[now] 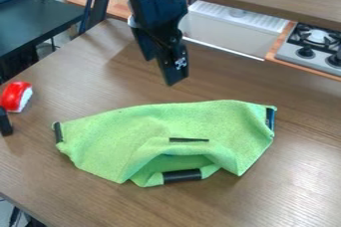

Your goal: Unfold the cloth from bottom to top

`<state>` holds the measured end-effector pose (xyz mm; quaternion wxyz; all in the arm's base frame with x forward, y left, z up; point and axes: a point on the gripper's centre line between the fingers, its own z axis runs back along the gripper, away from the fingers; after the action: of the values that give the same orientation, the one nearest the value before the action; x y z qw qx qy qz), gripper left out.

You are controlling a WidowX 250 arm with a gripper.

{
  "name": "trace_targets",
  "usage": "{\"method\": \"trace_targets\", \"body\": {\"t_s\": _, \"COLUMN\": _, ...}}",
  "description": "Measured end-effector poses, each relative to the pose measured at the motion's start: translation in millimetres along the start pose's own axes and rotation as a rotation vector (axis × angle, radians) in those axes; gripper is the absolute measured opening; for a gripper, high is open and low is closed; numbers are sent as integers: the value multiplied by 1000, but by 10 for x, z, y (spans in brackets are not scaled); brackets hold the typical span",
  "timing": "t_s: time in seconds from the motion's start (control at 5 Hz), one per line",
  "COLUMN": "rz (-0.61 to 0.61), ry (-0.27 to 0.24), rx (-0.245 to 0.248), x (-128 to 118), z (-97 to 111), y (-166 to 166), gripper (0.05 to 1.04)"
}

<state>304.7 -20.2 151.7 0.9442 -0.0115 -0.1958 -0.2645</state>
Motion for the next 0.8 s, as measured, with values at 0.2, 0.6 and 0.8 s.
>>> {"method": "trace_targets", "body": {"t_s": 0.2, "rz": 2, "ry": 26, "rx": -15, "x": -44, "z": -81, "y": -14, "gripper": 1001}}
{"method": "trace_targets", "body": {"t_s": 0.6, "rz": -70, "ry": 45, "rx": -61, "x": -32, "z": -297, "y": -95, "gripper": 1001}}
{"method": "trace_targets", "body": {"t_s": 0.8, "rz": -95, "ry": 52, "rx": -57, "x": -15, "z": -344, "y": -127, "gripper": 1001}}
